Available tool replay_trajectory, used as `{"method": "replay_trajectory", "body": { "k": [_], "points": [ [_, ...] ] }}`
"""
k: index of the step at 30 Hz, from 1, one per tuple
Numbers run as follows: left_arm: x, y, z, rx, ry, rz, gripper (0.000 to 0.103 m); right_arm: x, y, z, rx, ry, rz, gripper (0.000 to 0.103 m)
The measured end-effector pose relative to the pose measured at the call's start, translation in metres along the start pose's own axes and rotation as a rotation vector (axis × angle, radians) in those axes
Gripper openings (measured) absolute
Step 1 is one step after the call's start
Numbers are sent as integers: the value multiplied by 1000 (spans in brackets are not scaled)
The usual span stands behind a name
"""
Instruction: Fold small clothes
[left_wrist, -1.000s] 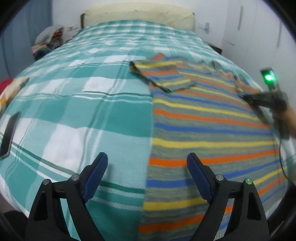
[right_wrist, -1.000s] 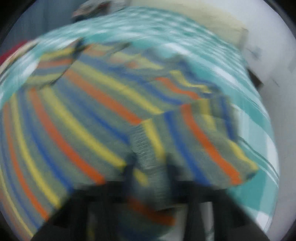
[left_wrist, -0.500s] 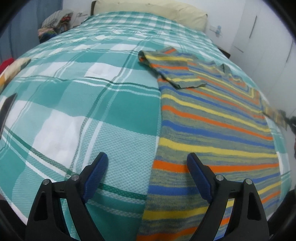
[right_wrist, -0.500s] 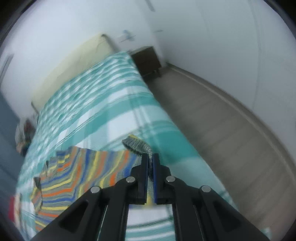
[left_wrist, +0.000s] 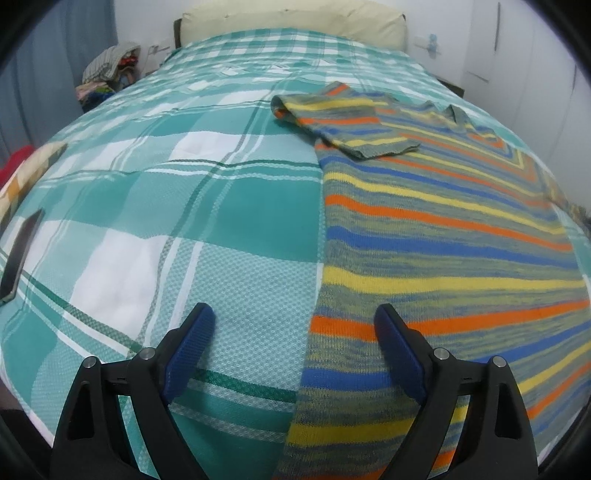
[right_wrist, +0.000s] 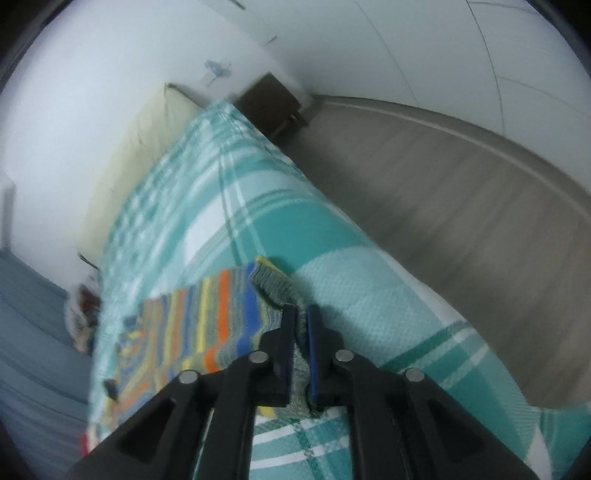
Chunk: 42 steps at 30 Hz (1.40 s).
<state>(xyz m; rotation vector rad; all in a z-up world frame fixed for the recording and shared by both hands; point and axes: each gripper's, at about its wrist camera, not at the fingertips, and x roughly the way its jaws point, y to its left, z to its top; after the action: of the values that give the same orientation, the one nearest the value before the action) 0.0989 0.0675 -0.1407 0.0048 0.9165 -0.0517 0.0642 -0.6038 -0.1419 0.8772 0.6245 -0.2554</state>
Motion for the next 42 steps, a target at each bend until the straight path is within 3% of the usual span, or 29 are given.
{"method": "replay_trajectory", "body": {
  "k": [2,7,11,12,13,15,18,22,24,26,30,34,36,38,42],
  "points": [
    [0,0,0,-3,1,-2,90,-14,-7,-2,36,-22,33,40],
    [0,0,0,-3,1,-2,90,-20,-21,-19,164,64,82,41],
    [0,0,0,-5,4,-3,92,-9,-12,-25,79,127,45,41],
    [0,1,0,-6,5,-4,92,-5,-9,-26,53,153,43,35],
    [-1,1,-1,-7,4,-4,92,-5,-7,-26,36,157,21,1],
    [-1,1,-1,-3,3,-2,93,-11,-6,-26,22,138,-13,2],
    [-2,0,-2,4,-1,5,94,-16,4,-31,-69,119,-161,1],
    [-19,-3,2,47,13,41,91,-9,15,-38,-129,116,-247,1],
    [-45,-3,12,71,-25,17,90,-16,16,-38,-130,91,-272,18],
    [-77,-6,32,114,-107,3,92,-29,15,-37,-127,54,-301,63],
    [-113,-33,95,285,-272,-23,99,-84,41,-41,-222,-151,-398,66],
    [-42,-87,131,535,-174,-52,99,-114,84,-64,-316,-221,-284,70],
    [4,-106,133,618,-108,-41,89,-119,104,-89,-344,-227,-180,74],
    [47,-114,132,658,-18,-30,78,-113,114,-108,-366,-211,-121,74],
    [97,-107,132,653,57,-20,78,-89,129,-141,-471,-118,-103,74]
  ]
}}
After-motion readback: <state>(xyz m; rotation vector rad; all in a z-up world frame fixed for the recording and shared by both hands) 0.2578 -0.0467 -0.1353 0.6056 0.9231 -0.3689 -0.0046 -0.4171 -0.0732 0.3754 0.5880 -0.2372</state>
